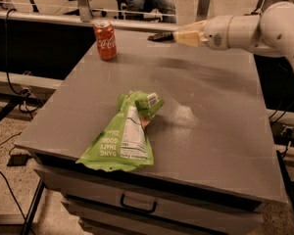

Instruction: Move rxbar chocolate near green rice chip bag

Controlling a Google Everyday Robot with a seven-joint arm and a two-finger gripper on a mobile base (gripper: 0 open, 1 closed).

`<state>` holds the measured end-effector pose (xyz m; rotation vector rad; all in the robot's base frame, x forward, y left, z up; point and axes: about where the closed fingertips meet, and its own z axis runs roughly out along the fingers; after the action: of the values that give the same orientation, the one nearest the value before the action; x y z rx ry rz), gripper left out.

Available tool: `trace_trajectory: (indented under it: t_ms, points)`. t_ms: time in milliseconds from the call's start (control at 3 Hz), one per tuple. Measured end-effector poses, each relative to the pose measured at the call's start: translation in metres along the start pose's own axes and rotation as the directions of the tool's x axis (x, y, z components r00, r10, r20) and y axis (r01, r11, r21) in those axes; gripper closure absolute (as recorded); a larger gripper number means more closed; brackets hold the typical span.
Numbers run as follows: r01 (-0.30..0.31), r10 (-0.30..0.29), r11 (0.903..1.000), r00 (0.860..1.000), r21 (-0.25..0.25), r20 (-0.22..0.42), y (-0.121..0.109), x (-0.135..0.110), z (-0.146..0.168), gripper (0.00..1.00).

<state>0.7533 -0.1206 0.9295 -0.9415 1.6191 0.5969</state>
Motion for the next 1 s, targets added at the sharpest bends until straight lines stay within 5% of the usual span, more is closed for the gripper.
trace_trajectory:
  t_ms: [333,667,1000]
  points:
    - [0.040,-0.041,0.9981,0.999,-0.048,-0.031,0.010,0.000,-0.040,1.00]
    - [0.040,-0.041,0.9981,0.999,-0.048,-0.031,0.010,0.000,-0.040,1.00]
    - [0.043,-0.045,0.9942,0.999,-0.099,-0.016,0.026,0.001,-0.048,1.00]
